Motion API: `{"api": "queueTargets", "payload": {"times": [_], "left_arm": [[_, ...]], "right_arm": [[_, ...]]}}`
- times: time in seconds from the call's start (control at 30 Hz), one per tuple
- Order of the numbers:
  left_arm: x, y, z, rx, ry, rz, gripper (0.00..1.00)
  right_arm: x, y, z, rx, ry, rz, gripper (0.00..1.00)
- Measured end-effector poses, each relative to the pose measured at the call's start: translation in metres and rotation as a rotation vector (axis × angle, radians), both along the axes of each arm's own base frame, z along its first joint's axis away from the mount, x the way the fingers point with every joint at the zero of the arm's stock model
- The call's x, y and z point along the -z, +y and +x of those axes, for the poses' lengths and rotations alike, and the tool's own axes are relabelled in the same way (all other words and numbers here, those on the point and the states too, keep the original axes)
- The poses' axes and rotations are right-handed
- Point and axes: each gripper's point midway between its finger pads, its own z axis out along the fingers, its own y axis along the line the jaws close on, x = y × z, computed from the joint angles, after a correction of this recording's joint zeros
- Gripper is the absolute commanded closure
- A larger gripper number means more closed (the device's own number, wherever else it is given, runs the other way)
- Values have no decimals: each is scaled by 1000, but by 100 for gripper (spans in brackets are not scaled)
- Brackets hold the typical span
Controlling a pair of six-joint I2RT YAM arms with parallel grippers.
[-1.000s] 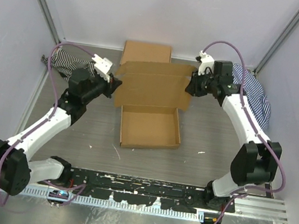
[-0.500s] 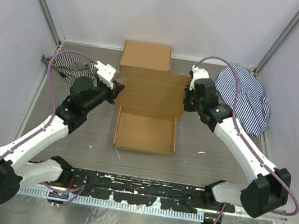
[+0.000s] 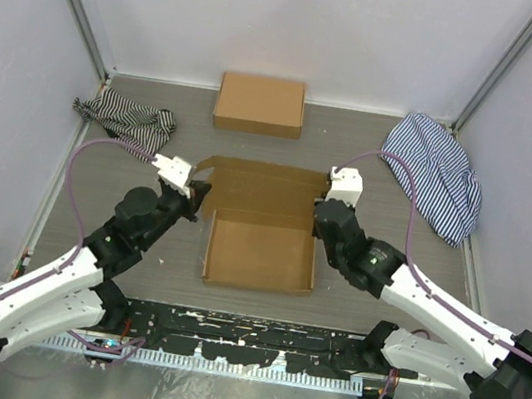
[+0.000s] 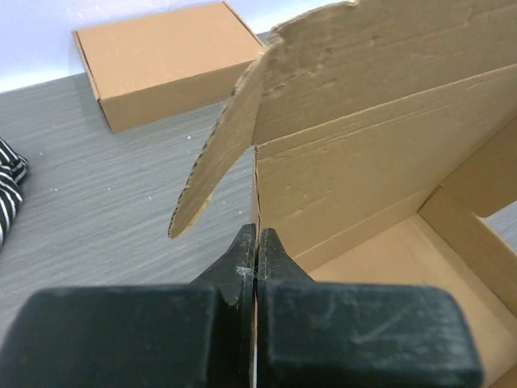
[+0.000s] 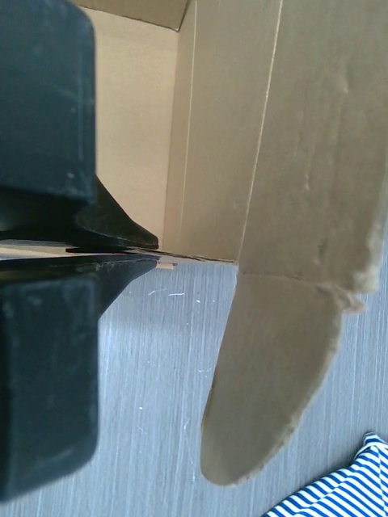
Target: Fold the paper box
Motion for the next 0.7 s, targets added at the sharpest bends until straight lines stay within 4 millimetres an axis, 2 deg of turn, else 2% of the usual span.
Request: {"api": "queueTargets", "payload": {"times": [0.33,0.53,0.7], "left_arm": [[2,-5,-31,9,40,-111,99],[16,-7,-47,4,119,-194,96],[20,-8,-53,2,159,-261,93]], "right_arm": [[10,-7,-29,84,-82,63,99],[14,-8,-47,113,-110,43,99],[20,-6,-59,136,-133,19,99]]}}
